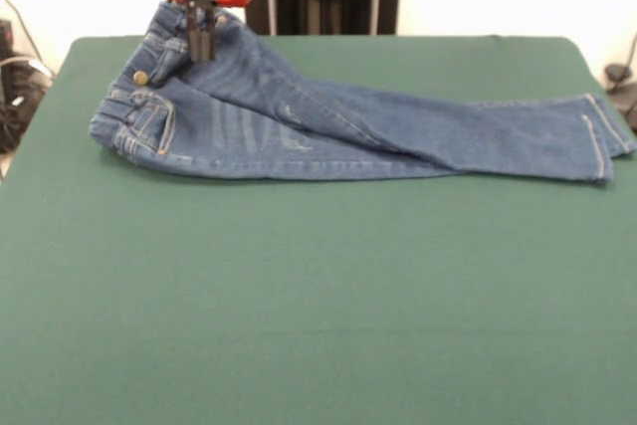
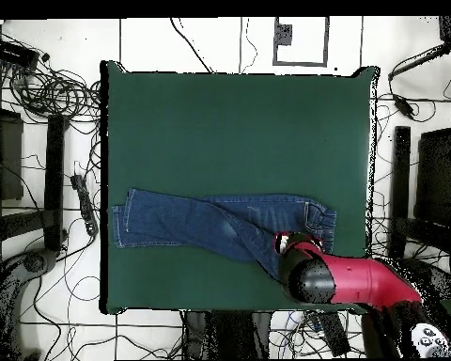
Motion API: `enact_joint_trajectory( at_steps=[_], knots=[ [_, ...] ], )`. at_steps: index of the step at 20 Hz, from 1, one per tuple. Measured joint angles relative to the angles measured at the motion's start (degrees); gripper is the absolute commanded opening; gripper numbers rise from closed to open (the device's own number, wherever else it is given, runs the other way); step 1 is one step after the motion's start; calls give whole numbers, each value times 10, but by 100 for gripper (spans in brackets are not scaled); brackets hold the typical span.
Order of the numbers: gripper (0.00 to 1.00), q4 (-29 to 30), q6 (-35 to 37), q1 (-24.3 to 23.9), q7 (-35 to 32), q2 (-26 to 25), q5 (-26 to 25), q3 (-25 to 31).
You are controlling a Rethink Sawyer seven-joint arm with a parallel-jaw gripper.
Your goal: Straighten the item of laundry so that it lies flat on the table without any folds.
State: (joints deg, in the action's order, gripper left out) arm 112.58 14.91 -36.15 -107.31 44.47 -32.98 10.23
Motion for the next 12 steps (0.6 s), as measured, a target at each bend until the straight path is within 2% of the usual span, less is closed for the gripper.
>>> enact_joint_trajectory(
  at_steps=[6,12],
  knots=[
    [0,0,-26,21,0,-12,1,-17],
    [0,0,-44,23,0,-30,8,-35]
  ],
)
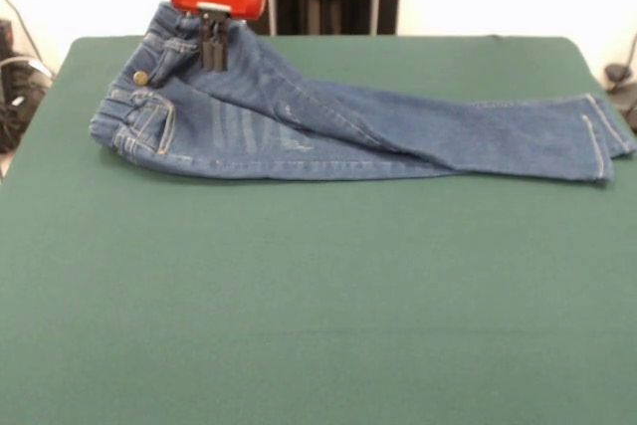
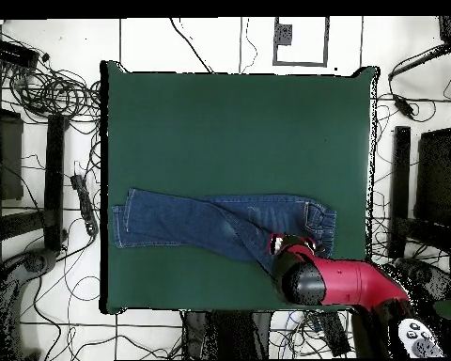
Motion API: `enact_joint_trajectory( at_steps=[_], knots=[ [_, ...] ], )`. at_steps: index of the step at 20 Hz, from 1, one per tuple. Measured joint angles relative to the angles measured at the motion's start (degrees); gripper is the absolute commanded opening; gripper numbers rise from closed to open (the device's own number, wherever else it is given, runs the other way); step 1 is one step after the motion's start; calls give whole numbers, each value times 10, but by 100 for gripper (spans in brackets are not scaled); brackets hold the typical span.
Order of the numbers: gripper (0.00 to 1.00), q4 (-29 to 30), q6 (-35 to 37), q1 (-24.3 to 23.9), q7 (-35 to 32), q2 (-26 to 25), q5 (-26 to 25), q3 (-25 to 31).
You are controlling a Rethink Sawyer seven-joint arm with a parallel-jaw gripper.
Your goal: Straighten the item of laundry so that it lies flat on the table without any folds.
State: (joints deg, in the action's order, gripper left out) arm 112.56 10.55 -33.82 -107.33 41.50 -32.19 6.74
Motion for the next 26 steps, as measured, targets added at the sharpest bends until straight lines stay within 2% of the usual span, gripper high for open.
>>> enact_joint_trajectory(
  at_steps=[5,10,13,17,26],
  knots=[
    [0,0,-3,9,0,-6,17,-13],
    [0,1,-25,40,0,-9,45,-43],
    [0,5,-39,66,-4,-10,80,-66],
    [0,23,-46,109,-29,-9,156,-107],
    [0,50,-66,147,-80,-17,232,-141]
  ],
)
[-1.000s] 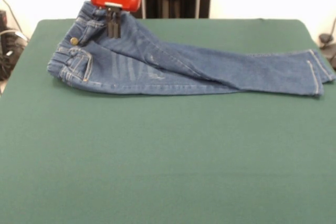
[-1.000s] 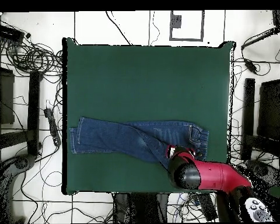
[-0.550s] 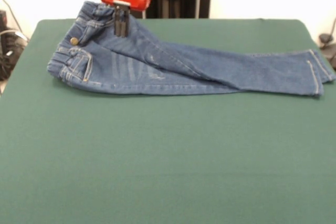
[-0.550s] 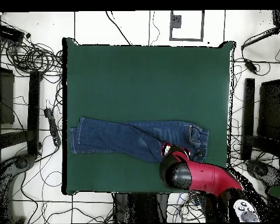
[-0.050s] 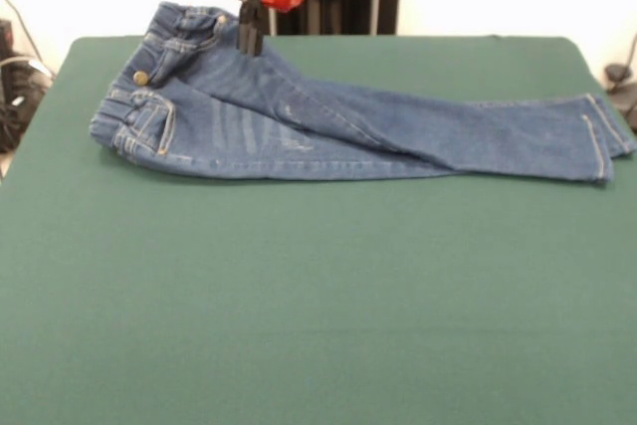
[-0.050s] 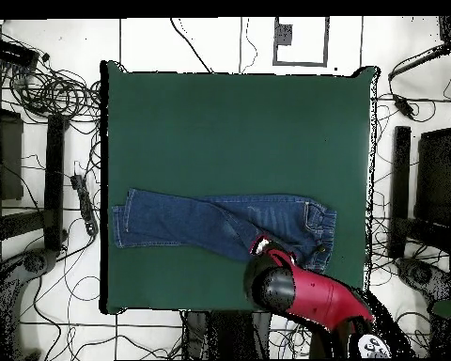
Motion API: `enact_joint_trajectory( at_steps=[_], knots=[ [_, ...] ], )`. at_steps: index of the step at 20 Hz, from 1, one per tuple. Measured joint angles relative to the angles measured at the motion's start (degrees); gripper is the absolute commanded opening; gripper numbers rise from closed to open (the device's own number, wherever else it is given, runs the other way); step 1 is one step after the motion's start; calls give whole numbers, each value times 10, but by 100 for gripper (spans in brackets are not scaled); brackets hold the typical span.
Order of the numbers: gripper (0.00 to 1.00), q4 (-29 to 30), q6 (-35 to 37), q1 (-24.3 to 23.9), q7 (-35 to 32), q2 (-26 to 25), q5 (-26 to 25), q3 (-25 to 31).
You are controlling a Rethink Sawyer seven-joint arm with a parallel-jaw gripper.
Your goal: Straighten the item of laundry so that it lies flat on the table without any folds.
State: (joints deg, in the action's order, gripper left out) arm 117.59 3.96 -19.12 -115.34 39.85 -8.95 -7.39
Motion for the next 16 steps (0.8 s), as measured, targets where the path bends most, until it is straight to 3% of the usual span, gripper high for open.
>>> enact_joint_trajectory(
  at_steps=[16],
  knots=[
    [0,38,-77,55,-39,-72,64,-4]
  ],
)
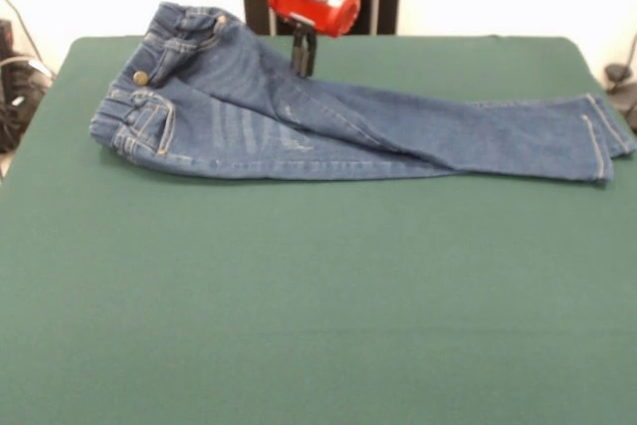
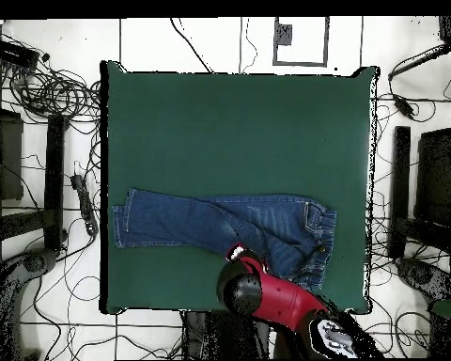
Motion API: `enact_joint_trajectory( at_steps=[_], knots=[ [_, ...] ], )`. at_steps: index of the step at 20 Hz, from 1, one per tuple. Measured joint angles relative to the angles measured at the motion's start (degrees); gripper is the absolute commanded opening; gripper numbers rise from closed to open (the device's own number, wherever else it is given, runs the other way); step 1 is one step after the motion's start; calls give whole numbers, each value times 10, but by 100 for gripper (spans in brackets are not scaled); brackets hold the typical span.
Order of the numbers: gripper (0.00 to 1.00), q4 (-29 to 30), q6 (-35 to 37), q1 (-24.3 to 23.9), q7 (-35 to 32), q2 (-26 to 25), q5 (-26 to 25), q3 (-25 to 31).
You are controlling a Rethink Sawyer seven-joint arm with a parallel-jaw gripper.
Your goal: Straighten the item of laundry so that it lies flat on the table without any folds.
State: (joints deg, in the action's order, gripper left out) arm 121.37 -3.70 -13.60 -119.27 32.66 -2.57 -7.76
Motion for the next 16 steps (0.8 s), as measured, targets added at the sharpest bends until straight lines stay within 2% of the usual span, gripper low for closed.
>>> enact_joint_trajectory(
  at_steps=[9,16],
  knots=[
    [0,7,0,-1,0,-1,9,0],
    [0,13,0,-9,0,9,61,-10]
  ],
)
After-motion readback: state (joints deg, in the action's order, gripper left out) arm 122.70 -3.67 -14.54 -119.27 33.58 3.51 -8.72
